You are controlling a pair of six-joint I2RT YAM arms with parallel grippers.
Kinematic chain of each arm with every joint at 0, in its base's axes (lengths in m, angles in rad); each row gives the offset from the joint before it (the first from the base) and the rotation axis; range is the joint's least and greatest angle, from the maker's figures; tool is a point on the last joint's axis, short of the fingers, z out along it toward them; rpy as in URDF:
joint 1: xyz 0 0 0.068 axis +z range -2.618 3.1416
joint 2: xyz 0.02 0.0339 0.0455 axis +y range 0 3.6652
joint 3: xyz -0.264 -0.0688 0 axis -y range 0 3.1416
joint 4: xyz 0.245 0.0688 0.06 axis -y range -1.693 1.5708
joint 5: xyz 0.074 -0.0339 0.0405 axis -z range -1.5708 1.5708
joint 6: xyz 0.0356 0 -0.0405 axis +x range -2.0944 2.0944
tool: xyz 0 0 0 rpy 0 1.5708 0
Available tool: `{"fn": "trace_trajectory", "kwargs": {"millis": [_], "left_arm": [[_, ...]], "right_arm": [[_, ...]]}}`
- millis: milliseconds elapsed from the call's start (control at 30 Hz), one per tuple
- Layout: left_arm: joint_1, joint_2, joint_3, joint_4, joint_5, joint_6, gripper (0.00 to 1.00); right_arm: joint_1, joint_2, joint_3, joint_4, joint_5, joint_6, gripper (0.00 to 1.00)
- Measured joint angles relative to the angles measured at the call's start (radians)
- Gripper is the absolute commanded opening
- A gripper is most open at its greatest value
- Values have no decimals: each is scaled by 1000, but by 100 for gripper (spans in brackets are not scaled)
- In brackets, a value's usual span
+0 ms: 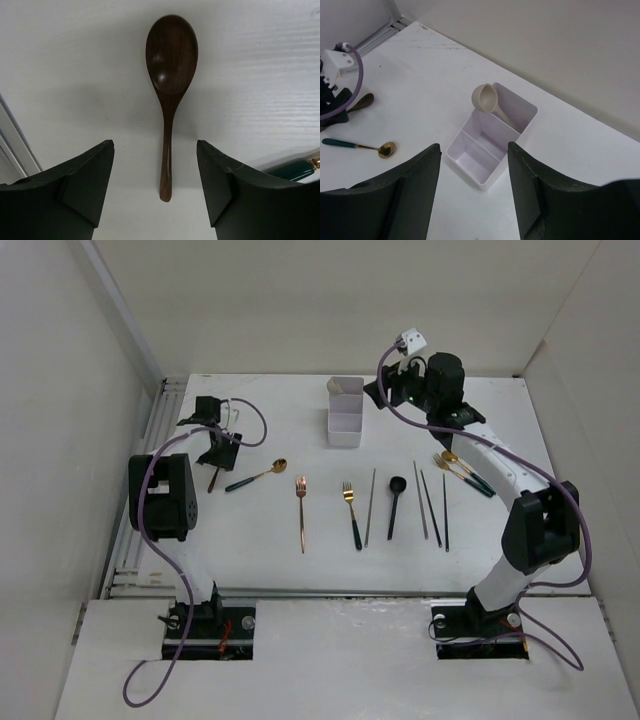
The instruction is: Sort the eating utensils into containers
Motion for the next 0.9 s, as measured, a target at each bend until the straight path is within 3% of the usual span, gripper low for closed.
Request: {"fn": "trace_trajectory", "kwargs": {"millis": [100,233,333,367,400,900], "left_arm": [[-1,5,10,-1,4,0,66],[1,56,58,-24,12,-12,54],[7,87,98,-39,48,-29,35],[10,90,103,-42,63,-37,23],[15,94,106,-47,80,-43,0],[31,100,245,-97,246,-151,0]], "right_arm": [[6,0,0,-3,-15,0,61],[6,0,-2,-3,-25,0,61],[6,-3,-13,-4,-25,0,61],[6,-4,-18,-3,-24,0,61],[6,-5,-21,-5,-23,0,61],[21,-29,-43,-10,-14,-8,59]]}}
